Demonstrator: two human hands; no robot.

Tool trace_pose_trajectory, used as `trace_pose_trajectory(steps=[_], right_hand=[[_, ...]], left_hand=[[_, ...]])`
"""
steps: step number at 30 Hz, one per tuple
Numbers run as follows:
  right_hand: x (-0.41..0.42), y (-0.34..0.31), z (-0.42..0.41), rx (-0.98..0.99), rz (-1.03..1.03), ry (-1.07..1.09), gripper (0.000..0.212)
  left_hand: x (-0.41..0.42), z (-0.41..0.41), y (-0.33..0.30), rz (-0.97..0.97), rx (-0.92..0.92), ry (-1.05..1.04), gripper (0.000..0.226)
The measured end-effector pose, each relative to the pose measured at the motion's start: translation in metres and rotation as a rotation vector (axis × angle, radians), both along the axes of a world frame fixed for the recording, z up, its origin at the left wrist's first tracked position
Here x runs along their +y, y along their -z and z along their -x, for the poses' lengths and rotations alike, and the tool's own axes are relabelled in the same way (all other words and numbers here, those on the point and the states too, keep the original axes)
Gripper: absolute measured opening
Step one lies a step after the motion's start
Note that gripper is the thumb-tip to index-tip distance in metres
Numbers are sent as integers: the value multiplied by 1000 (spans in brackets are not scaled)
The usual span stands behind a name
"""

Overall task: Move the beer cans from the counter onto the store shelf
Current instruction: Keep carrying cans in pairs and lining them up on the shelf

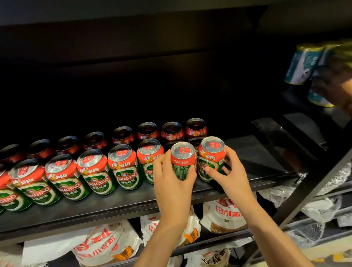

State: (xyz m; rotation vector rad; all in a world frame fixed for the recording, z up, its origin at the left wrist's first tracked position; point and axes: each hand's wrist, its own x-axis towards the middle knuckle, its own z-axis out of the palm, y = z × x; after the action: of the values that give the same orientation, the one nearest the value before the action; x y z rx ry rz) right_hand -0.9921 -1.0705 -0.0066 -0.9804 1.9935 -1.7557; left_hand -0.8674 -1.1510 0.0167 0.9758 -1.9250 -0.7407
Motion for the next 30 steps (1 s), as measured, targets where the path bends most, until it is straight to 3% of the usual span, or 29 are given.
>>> trace_pose_trajectory(steps=[5, 14, 26, 30], right_hand=[[1, 2, 3, -17, -4, 5, 65], [0, 0, -2, -33, -4, -9, 56], [0, 8, 0, -14, -35, 70, 74], [3, 6, 0, -16, -50, 66, 62]], left_hand=[[-2, -3, 3, -81, 21, 35, 74], [0, 4, -5, -49, 24, 41, 64], [-5, 2, -4, -17, 12, 50, 62], [-6, -1, -4, -8, -29, 51, 72]])
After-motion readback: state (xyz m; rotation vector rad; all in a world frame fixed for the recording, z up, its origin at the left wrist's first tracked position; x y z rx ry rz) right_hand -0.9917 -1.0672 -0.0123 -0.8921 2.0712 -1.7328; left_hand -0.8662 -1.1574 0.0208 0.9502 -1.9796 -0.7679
